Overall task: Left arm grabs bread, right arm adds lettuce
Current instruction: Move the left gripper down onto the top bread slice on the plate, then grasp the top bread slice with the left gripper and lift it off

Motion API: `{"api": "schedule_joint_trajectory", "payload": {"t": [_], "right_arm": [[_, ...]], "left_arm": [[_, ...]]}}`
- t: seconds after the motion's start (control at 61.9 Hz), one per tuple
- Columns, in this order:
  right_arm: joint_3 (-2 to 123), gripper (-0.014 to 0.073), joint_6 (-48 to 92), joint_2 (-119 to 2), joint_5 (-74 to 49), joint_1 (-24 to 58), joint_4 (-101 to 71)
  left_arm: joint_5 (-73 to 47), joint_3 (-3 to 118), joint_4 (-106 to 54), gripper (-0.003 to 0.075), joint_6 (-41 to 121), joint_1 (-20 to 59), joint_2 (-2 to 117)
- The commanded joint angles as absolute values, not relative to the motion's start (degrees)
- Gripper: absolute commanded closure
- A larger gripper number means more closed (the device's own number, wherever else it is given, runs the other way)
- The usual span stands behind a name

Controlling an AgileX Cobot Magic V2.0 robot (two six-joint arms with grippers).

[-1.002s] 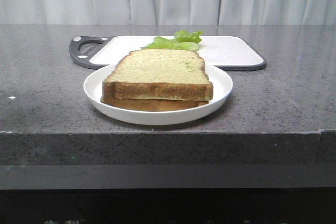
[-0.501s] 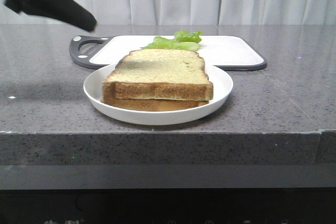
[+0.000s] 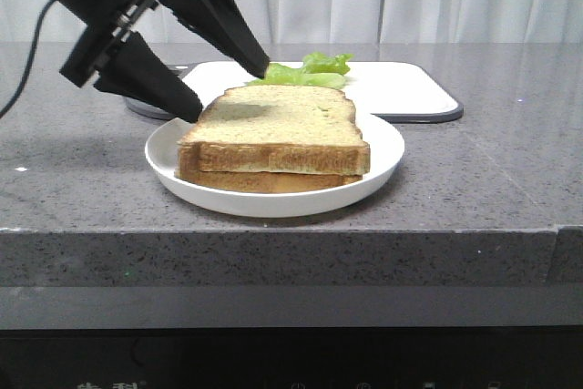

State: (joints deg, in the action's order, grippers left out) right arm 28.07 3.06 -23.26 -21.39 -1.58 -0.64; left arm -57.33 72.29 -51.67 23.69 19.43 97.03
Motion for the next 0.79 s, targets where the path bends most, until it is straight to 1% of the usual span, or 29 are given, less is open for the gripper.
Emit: {"api": "schedule_joint_trajectory", "payload": {"t": [0.0,0.259,0.339,0.582,0.695,0.776], "right_arm": [[30.21,0.0055,3.02,-24.13,-16.82,-1.54,0.0],[30.21,0.0055,3.02,-24.13,-16.82,-1.54,0.0],[30.21,0.0055,3.02,-24.13,-16.82,-1.54,0.0],[30.21,0.0055,3.02,-24.13,-16.82,-1.54,0.0],[30.21,0.0055,3.02,-24.13,-16.82,-1.54,0.0],[30.21,0.0055,3.02,-24.13,-16.82,-1.54,0.0]], "left_arm": [[-56.84,74.09,-54.94,0.0237,23.24,20.07,96.12],[-56.94,74.09,-55.18,0.0238,23.24,20.07,97.12],[-56.94,74.09,-55.45,0.0263,23.24,20.07,97.12],[-57.43,74.09,-55.45,0.0514,23.24,19.95,97.12],[-58.4,74.09,-55.34,0.0609,23.24,19.94,97.12],[-58.45,74.09,-54.83,0.065,23.24,19.94,97.12]]}}
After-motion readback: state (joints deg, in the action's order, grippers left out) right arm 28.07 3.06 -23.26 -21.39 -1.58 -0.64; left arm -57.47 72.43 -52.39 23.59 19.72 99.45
